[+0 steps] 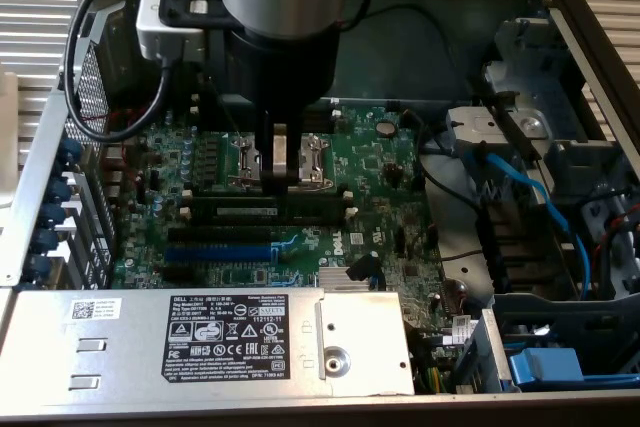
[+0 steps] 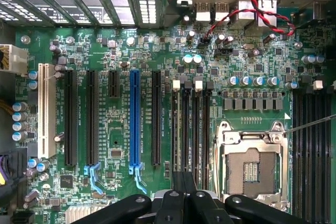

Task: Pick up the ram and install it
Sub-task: 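Press down the ram until it locks into place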

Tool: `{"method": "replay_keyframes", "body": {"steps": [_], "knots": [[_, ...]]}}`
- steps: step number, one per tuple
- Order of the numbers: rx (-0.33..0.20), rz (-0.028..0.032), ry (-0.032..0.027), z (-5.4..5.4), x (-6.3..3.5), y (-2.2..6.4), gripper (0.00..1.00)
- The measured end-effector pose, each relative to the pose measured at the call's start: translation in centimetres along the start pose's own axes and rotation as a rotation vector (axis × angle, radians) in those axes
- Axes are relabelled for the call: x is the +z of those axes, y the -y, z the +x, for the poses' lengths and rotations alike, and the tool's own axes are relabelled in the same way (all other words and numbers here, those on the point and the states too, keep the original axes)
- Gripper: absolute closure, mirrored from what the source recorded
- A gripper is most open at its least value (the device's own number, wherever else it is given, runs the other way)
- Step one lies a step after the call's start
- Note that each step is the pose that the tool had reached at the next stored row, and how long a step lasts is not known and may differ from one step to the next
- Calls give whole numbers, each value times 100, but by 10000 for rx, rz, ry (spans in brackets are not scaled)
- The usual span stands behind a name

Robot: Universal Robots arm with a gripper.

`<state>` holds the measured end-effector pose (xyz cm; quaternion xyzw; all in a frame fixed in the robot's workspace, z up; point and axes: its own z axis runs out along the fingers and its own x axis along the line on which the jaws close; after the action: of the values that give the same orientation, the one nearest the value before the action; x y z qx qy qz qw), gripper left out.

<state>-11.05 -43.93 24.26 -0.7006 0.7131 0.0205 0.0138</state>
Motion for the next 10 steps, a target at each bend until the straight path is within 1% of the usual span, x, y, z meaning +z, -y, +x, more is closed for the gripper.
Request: {"method": "replay_keyframes", "body": {"steps": [10], "knots": [[-2, -1, -1, 1, 20, 12, 90]]}}
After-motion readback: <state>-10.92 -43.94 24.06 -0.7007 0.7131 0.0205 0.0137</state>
